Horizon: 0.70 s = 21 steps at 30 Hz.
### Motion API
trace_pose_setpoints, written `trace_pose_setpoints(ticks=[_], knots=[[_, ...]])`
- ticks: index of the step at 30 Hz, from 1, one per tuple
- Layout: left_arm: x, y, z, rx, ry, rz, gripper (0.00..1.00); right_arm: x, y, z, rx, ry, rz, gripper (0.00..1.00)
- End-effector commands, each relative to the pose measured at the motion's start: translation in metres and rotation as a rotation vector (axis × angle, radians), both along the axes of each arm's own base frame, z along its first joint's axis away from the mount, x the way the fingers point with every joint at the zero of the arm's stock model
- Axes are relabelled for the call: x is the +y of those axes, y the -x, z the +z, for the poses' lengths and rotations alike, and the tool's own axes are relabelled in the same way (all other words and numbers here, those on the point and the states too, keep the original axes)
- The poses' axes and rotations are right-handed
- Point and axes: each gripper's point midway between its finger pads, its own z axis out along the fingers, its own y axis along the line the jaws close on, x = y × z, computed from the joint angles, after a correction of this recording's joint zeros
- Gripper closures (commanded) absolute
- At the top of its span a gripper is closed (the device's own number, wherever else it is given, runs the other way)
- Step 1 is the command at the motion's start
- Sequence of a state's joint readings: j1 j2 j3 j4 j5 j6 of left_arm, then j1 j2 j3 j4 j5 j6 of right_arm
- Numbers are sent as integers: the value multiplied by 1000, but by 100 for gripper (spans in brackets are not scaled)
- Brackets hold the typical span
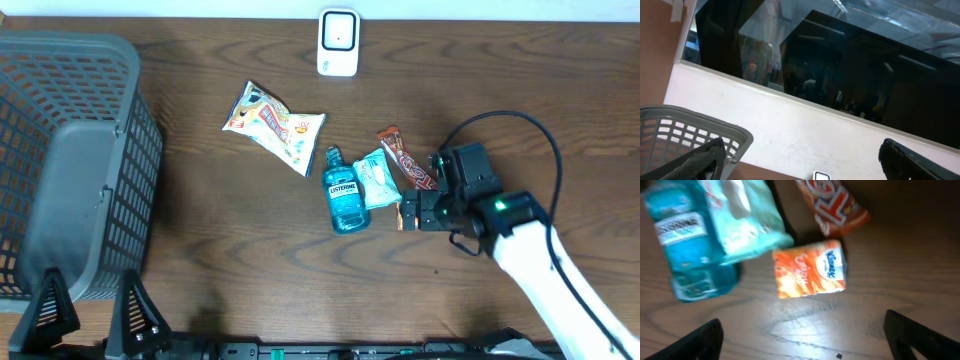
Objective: Scan the item barcode
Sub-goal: 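Move the right gripper toward the small orange snack, then grasp the small orange snack with the right gripper and lift it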
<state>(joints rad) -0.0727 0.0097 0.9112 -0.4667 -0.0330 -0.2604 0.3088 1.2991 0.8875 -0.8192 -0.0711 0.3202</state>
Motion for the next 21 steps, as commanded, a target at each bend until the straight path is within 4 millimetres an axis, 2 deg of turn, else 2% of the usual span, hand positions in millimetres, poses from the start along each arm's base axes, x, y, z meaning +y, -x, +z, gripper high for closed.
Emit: trace_pose_setpoints(ticks=[1,5,10,16,21], knots=[[2,1,-1,-4,-12,20,2,5,0,-18,91,-65,69,11],[2,1,-1,-3,-12,20,2,-7,-4,-41,167,-106,73,21],[2,0,-2,3,-13,20,2,-30,-15,-58,184,-127,44,19],[2,0,-3,4,-13,20,2,-20,-28,-62,133,-240,146,18],[2,0,-3,4,-13,20,2,-20,-24,-83,188,-238,155,20]])
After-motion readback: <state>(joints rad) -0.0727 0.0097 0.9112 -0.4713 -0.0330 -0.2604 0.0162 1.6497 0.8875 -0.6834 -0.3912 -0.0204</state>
